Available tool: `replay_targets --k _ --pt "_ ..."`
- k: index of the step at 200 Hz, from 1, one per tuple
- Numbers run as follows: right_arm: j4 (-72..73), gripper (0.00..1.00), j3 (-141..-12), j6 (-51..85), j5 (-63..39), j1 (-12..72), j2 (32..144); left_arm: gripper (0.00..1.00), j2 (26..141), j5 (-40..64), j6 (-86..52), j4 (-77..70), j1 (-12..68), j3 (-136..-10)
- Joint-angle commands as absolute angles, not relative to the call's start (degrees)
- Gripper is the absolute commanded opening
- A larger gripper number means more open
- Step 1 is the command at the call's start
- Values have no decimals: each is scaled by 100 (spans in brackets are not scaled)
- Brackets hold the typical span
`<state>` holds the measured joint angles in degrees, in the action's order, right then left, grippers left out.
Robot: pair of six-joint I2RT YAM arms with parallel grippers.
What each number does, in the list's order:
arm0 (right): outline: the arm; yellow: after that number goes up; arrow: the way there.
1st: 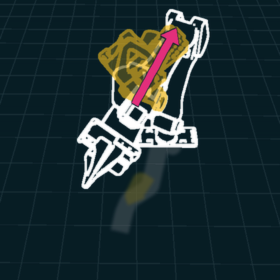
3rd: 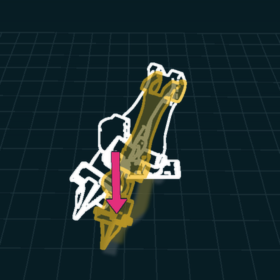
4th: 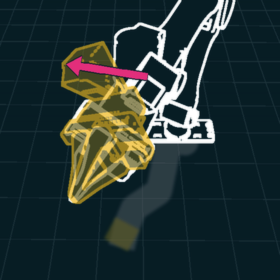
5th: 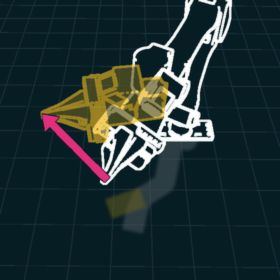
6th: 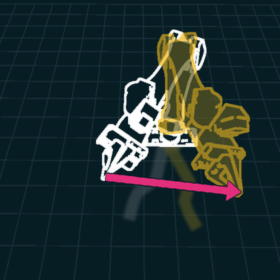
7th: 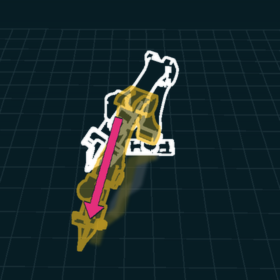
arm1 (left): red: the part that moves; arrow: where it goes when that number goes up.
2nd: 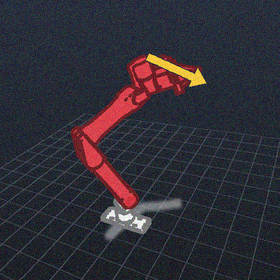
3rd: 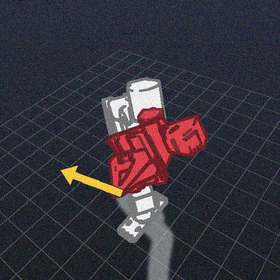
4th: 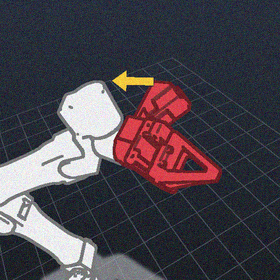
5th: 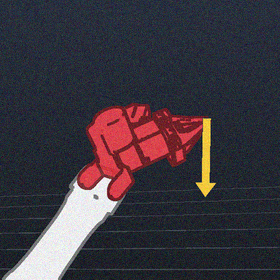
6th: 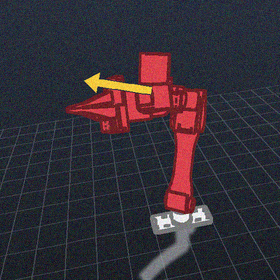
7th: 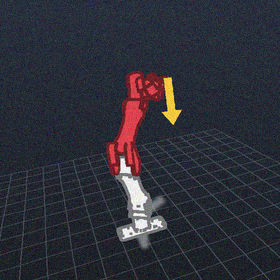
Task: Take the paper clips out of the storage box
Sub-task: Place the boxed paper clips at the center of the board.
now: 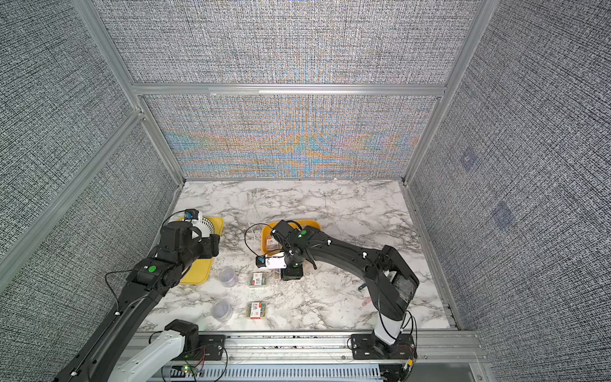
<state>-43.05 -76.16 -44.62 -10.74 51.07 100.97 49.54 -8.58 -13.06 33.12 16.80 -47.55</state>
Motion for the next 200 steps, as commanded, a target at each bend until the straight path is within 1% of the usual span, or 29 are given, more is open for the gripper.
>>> replay_targets --k 1,142,183,200 --pt "-4182 58 -7594 -4325 -1143 5115 10163 77 4948 -814 -1265 3229 1678 -4766" --pt "-3889 58 -7400 -4197 -1261 5115 10590 77 4913 -766 -1243 3226 1670 -4764" --pt "-3686 70 -7298 -4280 -1012 5150 10574 77 4922 -747 -1239 3216 1670 -4766" --pt "-3634 73 -7271 -4298 -984 5164 10598 78 4922 -738 -1239 3215 1670 -4775"
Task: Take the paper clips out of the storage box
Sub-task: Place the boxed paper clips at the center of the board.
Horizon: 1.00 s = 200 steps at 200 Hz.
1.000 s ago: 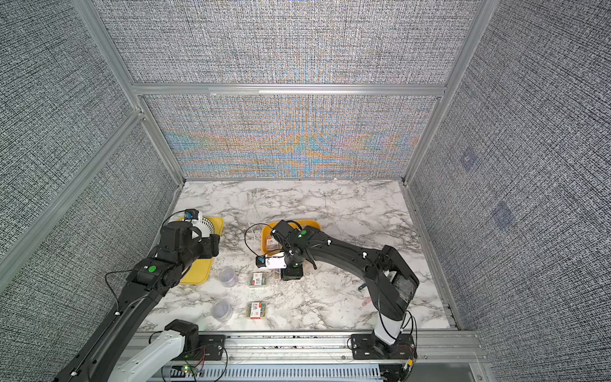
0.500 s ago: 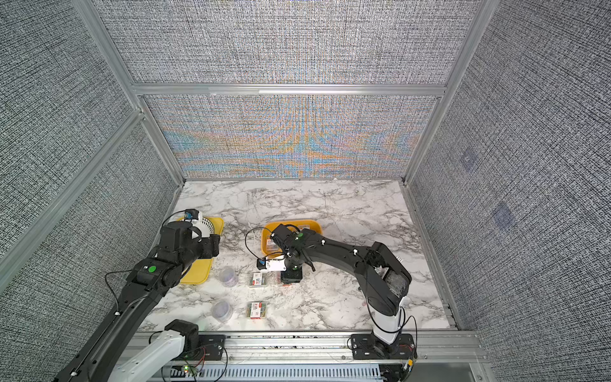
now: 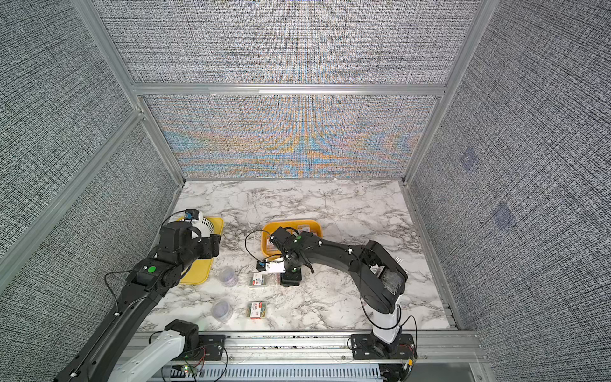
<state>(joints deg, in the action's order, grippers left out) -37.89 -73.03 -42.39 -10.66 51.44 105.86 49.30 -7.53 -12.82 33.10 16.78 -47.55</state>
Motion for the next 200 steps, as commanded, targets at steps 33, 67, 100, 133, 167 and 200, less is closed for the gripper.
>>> replay_targets --k 33,67,100,133,167,200 --pt "-3526 76 -7225 -4258 -891 5162 10675 78 4913 -741 -1238 3217 1670 -4765" --pt "-3480 75 -7211 -4211 -879 5159 10814 78 4913 -731 -1229 3214 1672 -4774" --pt "-3463 70 -7207 -4109 -944 5151 10880 78 4896 -739 -1230 3211 1671 -4764" --pt "-3472 64 -7216 -4021 -967 5142 10876 78 4904 -729 -1221 3216 1670 -4774" --pt "-3480 58 -7225 -3942 -983 5133 10870 78 4896 -736 -1222 3217 1661 -4772" --pt "-3494 53 -7233 -3852 -1002 5111 10852 78 4896 -731 -1219 3217 1662 -4774"
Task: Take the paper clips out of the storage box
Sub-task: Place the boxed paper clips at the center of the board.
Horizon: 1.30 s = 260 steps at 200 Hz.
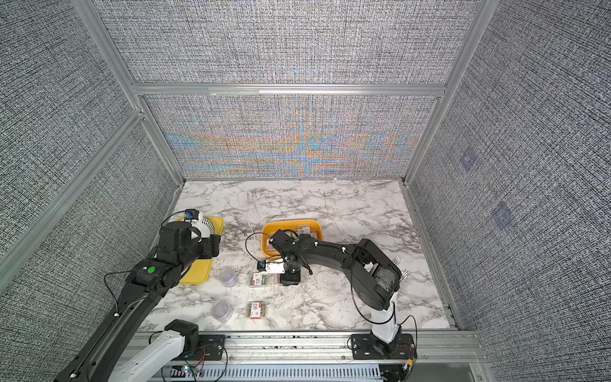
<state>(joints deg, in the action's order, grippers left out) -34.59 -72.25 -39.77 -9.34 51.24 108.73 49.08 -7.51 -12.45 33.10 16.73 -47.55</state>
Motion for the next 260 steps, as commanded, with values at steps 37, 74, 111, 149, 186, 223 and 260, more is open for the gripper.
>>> replay_targets --k 37,74,111,149,186,223,260 --pt "-3454 53 -7183 -3786 -993 5115 10811 78 4894 -725 -1208 3213 1657 -4773" --pt "-3464 53 -7181 -3788 -959 5120 10785 78 4896 -717 -1208 3217 1652 -4775" --pt "-3437 58 -7159 -3771 -910 5115 10776 78 4887 -719 -1209 3216 1652 -4779" --pt "-3393 63 -7119 -3771 -879 5116 10767 78 4875 -717 -1213 3212 1644 -4774" --pt "-3364 67 -7102 -3736 -864 5120 10758 78 4882 -722 -1213 3215 1644 -4775" --pt "-3243 75 -7083 -3683 -691 5132 10613 78 4878 -730 -1204 3213 1648 -4777" --pt "-3440 82 -7296 -3545 -574 5143 10362 78 4895 -730 -1204 3212 1643 -4778"
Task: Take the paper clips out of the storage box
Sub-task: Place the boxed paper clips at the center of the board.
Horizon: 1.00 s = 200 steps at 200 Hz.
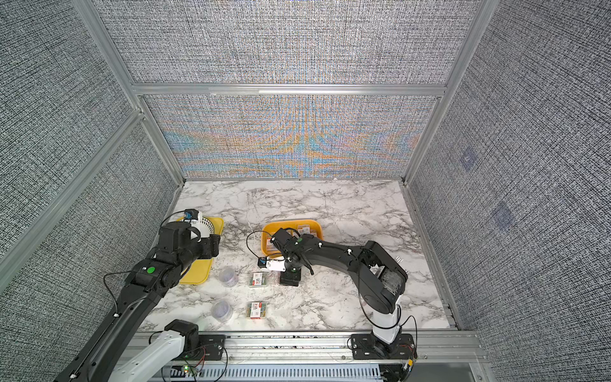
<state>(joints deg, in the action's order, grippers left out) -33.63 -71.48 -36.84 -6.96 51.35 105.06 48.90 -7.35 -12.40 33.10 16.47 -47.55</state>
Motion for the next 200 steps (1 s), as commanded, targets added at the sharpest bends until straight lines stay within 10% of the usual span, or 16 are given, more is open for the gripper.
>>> replay_targets --k 1,60,120,200 --pt "-3443 82 -7309 -3543 -573 5142 10349 78 4895 -730 -1204 3215 1639 -4775" --pt "-3139 84 -7130 -3164 -870 5091 9150 77 5043 -945 -1307 3214 1626 -4788" --pt "-3084 76 -7392 189 -131 3584 8576 73 6019 -48 -1394 3725 1687 -5167" --pt "-2913 79 -5679 1620 251 1379 6991 69 8309 -345 -2213 4825 3691 -7928"
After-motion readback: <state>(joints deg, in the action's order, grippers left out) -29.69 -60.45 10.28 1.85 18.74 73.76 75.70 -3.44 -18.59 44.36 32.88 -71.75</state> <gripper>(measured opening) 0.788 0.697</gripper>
